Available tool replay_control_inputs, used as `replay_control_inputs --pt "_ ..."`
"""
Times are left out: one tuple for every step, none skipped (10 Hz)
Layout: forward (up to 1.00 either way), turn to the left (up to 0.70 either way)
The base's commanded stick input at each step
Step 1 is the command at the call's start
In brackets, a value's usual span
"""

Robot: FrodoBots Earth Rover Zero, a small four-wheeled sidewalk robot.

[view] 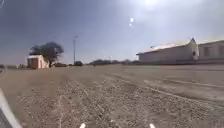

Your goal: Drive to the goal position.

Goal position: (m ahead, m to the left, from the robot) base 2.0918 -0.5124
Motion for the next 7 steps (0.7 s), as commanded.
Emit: replay_control_inputs --pt "0.70 0.00" --pt "0.70 0.00" --pt "0.70 0.00" --pt "0.70 0.00" --pt "0.70 0.00" --pt "0.70 0.00" --pt "0.70 0.00"
